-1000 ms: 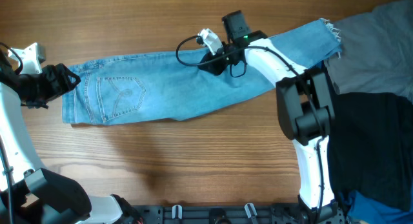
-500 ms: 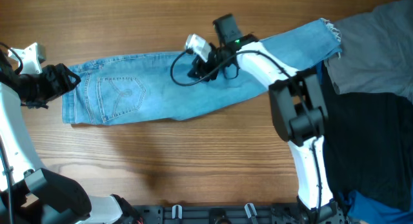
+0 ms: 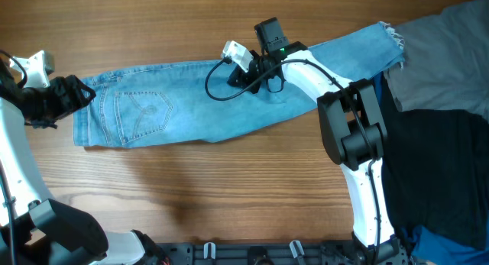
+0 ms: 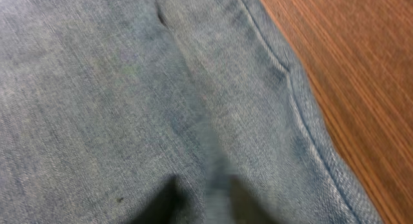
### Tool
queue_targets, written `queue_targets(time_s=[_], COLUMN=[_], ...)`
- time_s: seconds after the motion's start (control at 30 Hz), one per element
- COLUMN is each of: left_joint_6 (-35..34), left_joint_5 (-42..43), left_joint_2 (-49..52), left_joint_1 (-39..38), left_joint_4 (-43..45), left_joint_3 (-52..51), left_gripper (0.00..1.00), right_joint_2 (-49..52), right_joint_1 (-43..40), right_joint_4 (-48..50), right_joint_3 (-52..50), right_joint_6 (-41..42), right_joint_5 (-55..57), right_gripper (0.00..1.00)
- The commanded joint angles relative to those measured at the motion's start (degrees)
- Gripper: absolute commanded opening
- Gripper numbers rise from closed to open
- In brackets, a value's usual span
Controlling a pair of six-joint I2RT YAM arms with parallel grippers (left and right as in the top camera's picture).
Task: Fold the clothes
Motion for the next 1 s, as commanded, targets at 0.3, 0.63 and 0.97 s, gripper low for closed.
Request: queue_targets(time_s=[0.3,0.63,0.97], left_joint_6=[0.09,0.11,0.11], left_joint_5=[0.72,0.68,0.70], left_joint_2=[0.66,0.66,0.66], left_joint_1=[-0.26,-0.26,-0.26], left_joint_4=[-0.04,0.00,0.61], left_joint_3=[0.35,0.33,0.33], left_gripper=[0.75,0.77,0.77], right_joint_2=[0.85,-8.90,-10.58], right_joint_1=[-0.35,-1.20,-1.25], right_joint_4=[1.20,4.00,13.73], right_joint_3=[1.29,1.68,1.22], right_joint_6=[3.15,7.37,7.45], right_joint_5=[0.42,-9.01,-2.01], right_gripper=[0.05,0.04,0.04])
